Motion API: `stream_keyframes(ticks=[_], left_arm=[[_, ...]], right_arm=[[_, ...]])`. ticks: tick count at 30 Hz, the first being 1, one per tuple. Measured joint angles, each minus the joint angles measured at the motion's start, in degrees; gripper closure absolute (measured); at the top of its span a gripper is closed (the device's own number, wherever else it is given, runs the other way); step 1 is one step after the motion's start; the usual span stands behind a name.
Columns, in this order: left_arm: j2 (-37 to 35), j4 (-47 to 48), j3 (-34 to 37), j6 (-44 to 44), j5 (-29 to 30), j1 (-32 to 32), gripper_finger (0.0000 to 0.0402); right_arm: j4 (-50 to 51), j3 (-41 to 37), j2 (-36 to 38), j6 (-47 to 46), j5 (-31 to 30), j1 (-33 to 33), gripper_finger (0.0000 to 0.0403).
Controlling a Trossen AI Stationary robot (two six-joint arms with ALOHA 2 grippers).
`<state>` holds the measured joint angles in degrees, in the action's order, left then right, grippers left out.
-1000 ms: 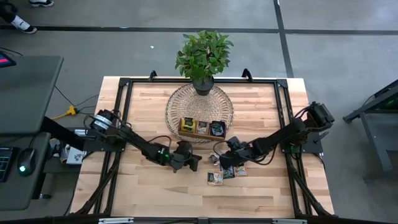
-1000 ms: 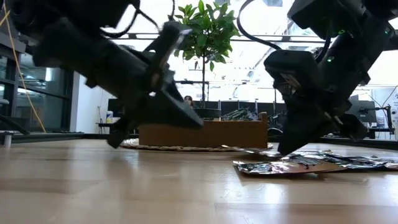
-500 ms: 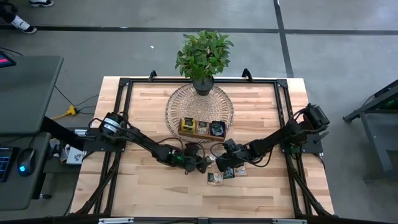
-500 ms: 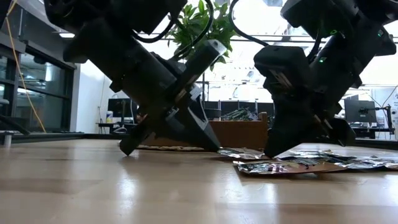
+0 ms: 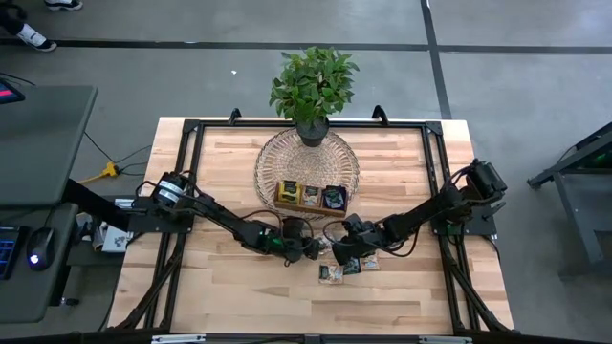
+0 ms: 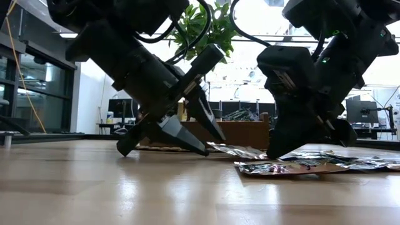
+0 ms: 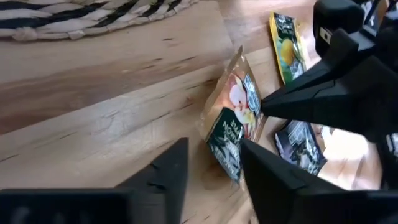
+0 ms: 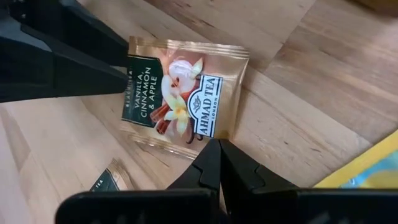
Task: Pick & Place Tea
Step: Put the brown tea bag into the middle section of the wooden organizer
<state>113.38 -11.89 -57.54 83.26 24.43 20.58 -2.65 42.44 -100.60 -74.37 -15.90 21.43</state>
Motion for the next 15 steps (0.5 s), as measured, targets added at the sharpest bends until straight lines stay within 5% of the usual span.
stream_keyframes(ticks=[7, 15], left_arm=[[0.02, -0.60, 0.00, 3.55, 0.26, 0.00, 0.0173], [0.15, -1.40, -0.79, 7.24, -1.40, -0.04, 0.0171]], right_arm=[[-0.13, 0.00, -0.02, 0.92, 0.17, 0.00, 0.0403], [-1.68, -0.11, -0.07, 1.14, 0.01, 0.00, 0.0403]])
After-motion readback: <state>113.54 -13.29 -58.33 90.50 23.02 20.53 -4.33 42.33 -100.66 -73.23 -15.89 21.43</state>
